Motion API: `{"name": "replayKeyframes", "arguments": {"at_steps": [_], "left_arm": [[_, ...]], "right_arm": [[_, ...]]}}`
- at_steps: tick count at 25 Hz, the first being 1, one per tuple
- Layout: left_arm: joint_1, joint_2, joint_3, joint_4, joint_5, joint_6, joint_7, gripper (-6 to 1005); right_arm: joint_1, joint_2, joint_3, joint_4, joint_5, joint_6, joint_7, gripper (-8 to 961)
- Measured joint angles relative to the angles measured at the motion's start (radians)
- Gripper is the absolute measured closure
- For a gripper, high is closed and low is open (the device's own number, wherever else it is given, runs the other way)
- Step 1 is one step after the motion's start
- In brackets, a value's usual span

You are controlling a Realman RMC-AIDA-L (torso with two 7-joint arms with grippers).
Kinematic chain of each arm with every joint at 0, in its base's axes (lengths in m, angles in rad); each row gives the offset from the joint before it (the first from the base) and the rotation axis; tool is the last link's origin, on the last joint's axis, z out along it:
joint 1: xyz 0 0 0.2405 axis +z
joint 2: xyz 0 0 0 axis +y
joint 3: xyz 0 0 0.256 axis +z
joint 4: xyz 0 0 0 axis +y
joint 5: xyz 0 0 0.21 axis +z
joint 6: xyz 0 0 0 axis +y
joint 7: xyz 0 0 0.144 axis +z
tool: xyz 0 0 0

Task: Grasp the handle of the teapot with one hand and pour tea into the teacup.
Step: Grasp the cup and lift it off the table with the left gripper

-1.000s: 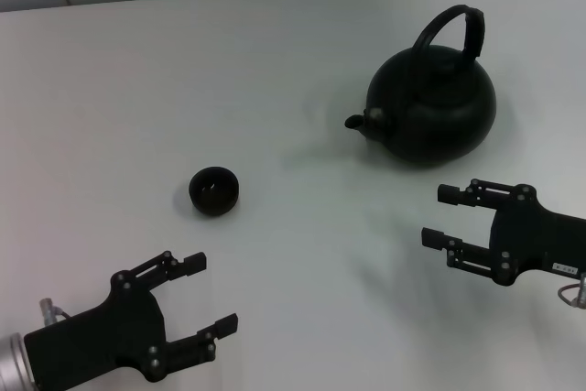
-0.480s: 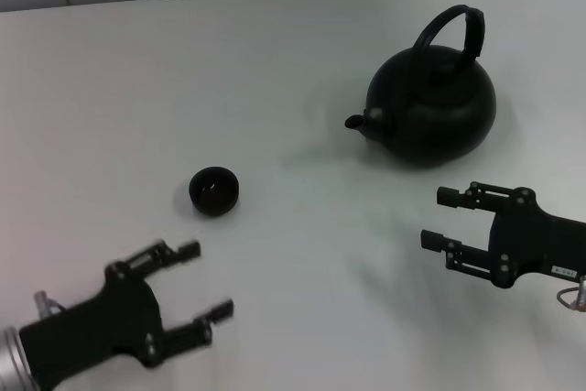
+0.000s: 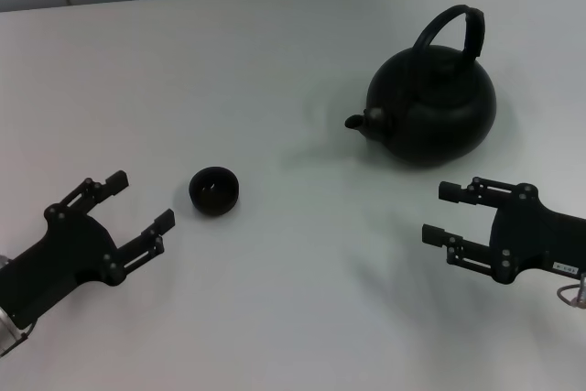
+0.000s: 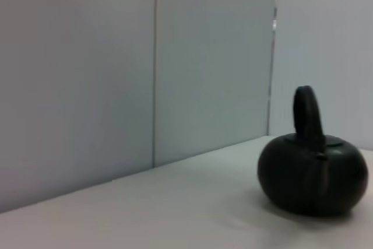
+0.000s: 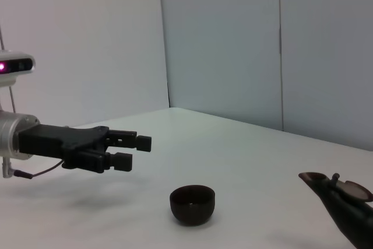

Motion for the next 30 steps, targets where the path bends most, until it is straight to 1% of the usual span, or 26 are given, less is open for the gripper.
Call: {"name": "replayKeyframes", "arguments": {"at_steps": [5, 7, 10, 12, 19, 23, 24, 26, 29, 30], "left_arm": [[-0.002, -0.001, 0.021, 0.000, 0.001, 0.006, 0.028, 199], [-0.014, -0.002, 0.053, -0.002, 0.002, -0.009, 0.030, 200], [-0.021, -0.003, 0.066, -0.002, 0.003, -0.023, 0.030, 202], [-0.038, -0.006, 0.086, -0.002, 0.004, -0.059, 0.030, 203], [-0.057, -0.006, 0.097, -0.006, 0.003, -0.093, 0.031, 206], [-0.094, -0.007, 0.098, -0.034, 0.001, -0.125, 0.032, 209], [-0.094, -0.007, 0.098, -0.034, 0.001, -0.125, 0.032, 209], [-0.122, -0.007, 0.098, -0.057, 0.001, -0.153, 0.032, 210], [-0.133, -0.007, 0.099, -0.065, 0.001, -0.162, 0.032, 212], [-0.150, -0.007, 0.099, -0.073, 0.000, -0.172, 0.032, 212]], "right_arm": [[0.007, 0.001, 0.011, 0.020, 0.001, 0.000, 0.000, 350], [0.008, 0.001, 0.010, 0.021, 0.001, 0.000, 0.000, 350], [0.010, 0.001, 0.010, 0.021, 0.001, 0.001, 0.000, 350], [0.011, 0.001, 0.010, 0.022, 0.001, 0.001, 0.000, 350], [0.012, 0.001, 0.010, 0.024, 0.001, 0.001, 0.000, 350], [0.012, 0.001, 0.010, 0.024, 0.001, 0.000, 0.000, 350], [0.012, 0.001, 0.010, 0.024, 0.001, 0.000, 0.000, 350], [0.012, 0.001, 0.010, 0.024, 0.001, 0.000, 0.000, 350], [0.012, 0.001, 0.010, 0.024, 0.001, -0.001, 0.000, 350], [0.012, 0.001, 0.010, 0.024, 0.001, -0.001, 0.000, 350]]}}
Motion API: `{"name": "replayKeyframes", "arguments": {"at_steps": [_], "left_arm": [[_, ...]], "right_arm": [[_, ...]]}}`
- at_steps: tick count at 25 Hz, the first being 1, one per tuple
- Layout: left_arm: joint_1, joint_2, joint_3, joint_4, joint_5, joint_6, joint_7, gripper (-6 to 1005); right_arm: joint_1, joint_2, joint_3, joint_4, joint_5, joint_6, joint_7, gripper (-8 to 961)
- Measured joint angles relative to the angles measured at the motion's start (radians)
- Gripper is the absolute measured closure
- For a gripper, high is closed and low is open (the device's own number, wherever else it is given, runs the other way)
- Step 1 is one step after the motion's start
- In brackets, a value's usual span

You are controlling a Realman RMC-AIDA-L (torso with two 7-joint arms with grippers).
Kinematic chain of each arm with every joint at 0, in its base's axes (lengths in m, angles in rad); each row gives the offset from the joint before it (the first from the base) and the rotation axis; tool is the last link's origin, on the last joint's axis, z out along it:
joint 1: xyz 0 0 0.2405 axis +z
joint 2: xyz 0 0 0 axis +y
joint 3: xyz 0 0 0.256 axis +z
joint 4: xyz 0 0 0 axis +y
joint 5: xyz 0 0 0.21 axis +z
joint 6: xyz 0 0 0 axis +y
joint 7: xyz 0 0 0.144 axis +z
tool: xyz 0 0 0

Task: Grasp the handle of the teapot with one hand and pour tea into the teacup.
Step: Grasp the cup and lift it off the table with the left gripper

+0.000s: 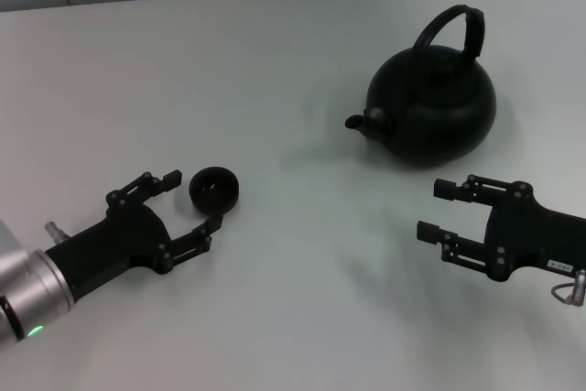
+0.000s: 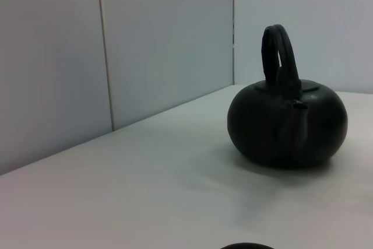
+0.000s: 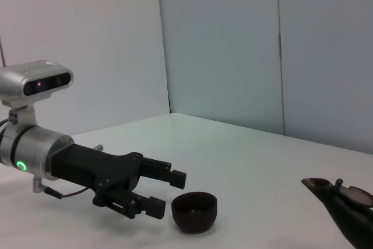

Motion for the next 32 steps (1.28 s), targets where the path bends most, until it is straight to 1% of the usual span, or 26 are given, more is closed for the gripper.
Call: {"name": "replayKeyframes", "arguments": {"at_steps": [6, 9, 13, 32], "left_arm": [[-0.036, 0.000, -0.001, -0.017, 0.000, -0.036, 0.000, 215], [-0.042, 0.000, -0.001, -0.019, 0.000, -0.044, 0.000, 217], [-0.075, 0.000, 0.001, -0.034, 0.006, -0.075, 0.000, 219], [-0.093, 0.000, 0.014, -0.045, 0.004, -0.106, -0.001, 229]], "right_arm": [[0.001, 0.000, 0.000, 0.000, 0.000, -0.001, 0.000, 350], [0.003, 0.000, 0.000, 0.000, 0.000, -0.001, 0.000, 350], [0.006, 0.001, 0.000, 0.000, 0.000, -0.001, 0.000, 350], [0.027, 0.002, 0.000, 0.015, 0.002, -0.002, 0.000, 350]]}}
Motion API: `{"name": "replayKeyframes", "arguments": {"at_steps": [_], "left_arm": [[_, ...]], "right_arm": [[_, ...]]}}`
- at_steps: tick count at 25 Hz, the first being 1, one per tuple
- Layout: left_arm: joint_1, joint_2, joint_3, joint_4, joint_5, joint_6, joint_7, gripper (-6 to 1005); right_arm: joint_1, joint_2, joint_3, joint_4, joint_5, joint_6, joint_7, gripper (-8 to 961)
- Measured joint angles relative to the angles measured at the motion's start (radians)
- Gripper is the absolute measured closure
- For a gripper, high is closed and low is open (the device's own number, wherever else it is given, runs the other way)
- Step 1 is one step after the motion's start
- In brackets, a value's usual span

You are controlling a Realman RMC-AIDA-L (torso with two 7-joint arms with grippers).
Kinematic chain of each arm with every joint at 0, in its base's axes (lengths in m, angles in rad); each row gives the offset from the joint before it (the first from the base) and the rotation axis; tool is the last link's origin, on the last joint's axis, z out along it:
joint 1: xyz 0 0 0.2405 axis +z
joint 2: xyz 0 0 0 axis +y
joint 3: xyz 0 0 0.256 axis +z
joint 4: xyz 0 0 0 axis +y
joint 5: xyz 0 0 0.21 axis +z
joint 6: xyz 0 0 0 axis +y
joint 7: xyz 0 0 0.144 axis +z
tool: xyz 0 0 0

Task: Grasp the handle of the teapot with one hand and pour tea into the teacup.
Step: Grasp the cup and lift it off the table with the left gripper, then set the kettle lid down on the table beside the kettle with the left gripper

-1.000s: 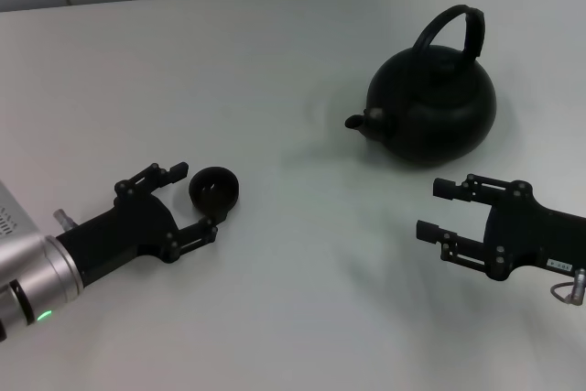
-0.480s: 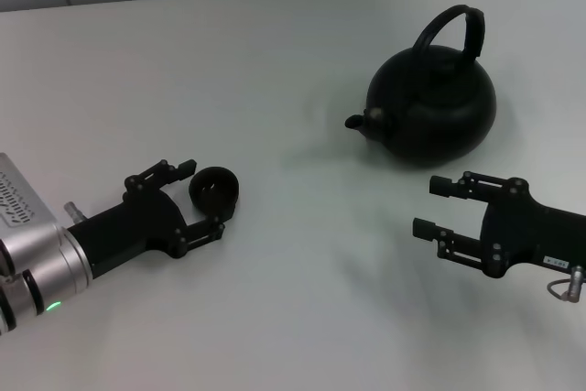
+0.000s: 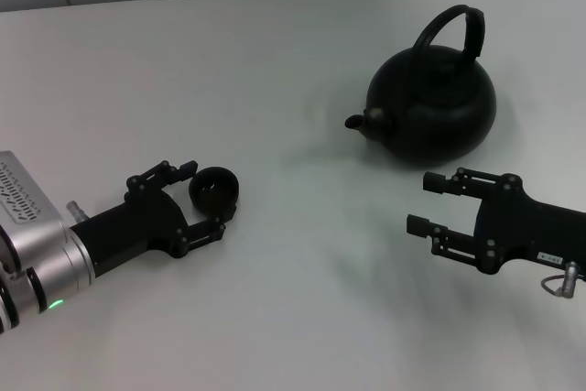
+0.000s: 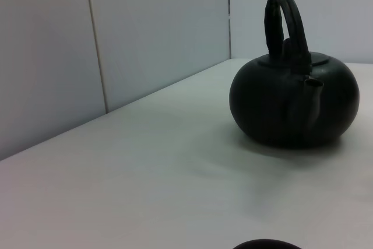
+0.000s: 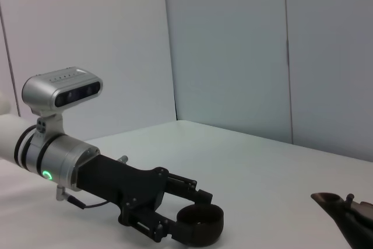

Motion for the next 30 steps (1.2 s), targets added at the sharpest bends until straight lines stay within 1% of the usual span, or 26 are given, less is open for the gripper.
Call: {"name": "replayKeyframes", "arguments": {"at_steps": [10, 15, 16, 19, 21, 22, 23, 24, 25, 26, 30], "left_arm": [[0.000, 0.000, -0.001, -0.004, -0.002, 0.002, 0.001, 234], [0.000, 0.000, -0.002, -0.004, -0.002, 0.008, 0.001, 300], [0.013, 0.000, 0.005, 0.011, 0.003, 0.056, 0.001, 313], [0.039, 0.005, 0.022, 0.037, 0.006, 0.106, -0.004, 308], [0.086, 0.014, 0.065, 0.095, 0.006, 0.153, -0.028, 305], [0.086, 0.014, 0.065, 0.095, 0.006, 0.153, -0.028, 303], [0.107, 0.016, 0.087, 0.125, 0.006, 0.164, -0.047, 301], [0.107, 0.016, 0.087, 0.125, 0.006, 0.164, -0.047, 300], [0.124, 0.018, 0.106, 0.152, 0.006, 0.168, -0.063, 298], [0.173, 0.021, 0.161, 0.225, 0.007, 0.175, -0.102, 296], [0.229, 0.023, 0.224, 0.309, 0.008, 0.180, -0.130, 289]], "right_arm": [[0.007, 0.000, 0.000, 0.000, 0.000, 0.000, 0.000, 351], [0.009, 0.000, 0.000, 0.000, 0.000, -0.002, 0.000, 351], [0.009, 0.000, 0.000, 0.000, 0.000, -0.002, 0.000, 351], [0.010, 0.000, 0.000, 0.000, 0.000, -0.002, 0.000, 351], [0.014, 0.000, 0.000, 0.000, 0.000, -0.002, 0.000, 351], [0.014, 0.000, 0.000, 0.000, 0.000, -0.002, 0.000, 351], [0.015, 0.000, 0.000, 0.000, 0.000, -0.002, 0.000, 351], [0.015, 0.000, 0.000, 0.000, 0.000, -0.002, 0.000, 351], [0.016, 0.000, 0.001, 0.000, 0.000, -0.002, 0.000, 351], [0.017, 0.000, 0.008, 0.000, 0.000, -0.002, 0.000, 351], [0.019, 0.000, 0.018, 0.000, 0.000, -0.002, 0.000, 351]]}}
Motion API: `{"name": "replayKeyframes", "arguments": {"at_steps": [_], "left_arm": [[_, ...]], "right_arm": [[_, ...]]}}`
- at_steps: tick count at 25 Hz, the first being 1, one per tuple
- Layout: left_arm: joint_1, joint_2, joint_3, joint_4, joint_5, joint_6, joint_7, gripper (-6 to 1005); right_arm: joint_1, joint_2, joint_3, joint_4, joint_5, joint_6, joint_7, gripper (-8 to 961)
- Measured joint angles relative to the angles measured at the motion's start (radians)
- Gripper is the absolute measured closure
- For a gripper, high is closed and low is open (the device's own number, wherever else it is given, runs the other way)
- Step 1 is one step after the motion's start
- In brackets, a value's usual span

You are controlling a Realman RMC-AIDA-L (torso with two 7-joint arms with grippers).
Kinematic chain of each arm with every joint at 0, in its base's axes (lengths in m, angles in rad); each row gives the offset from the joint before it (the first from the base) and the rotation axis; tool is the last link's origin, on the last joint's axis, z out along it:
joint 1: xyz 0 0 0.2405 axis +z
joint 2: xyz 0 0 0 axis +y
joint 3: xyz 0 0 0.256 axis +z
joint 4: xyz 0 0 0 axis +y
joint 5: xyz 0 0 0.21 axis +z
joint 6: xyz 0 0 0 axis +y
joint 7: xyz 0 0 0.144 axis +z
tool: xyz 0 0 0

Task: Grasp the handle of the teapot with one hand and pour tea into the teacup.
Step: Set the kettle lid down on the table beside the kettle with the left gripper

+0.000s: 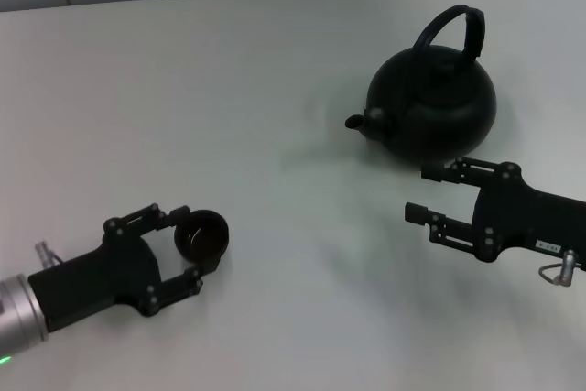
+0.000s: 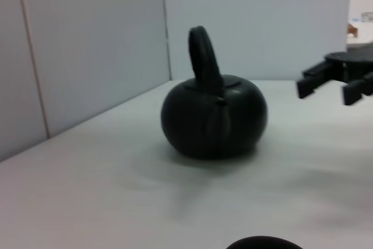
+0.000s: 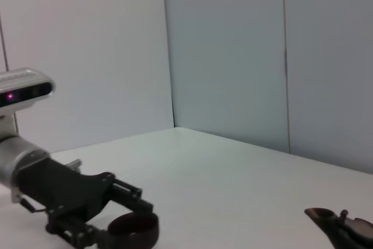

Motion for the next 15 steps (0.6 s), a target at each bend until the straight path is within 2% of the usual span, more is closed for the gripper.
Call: {"name": "replayKeyframes", "arguments": {"at_steps": [5, 15], "left_arm": [[0.002, 0.004, 0.008, 0.005, 0.029, 0.004, -0.008, 281], [-0.006, -0.002, 0.006, 0.004, 0.052, -0.020, -0.004, 264]], "right_arm": [[0.001, 0.000, 0.009, 0.000, 0.000, -0.001, 0.000, 351], [0.009, 0.000, 0.009, 0.007, 0.001, -0.001, 0.000, 351]]}}
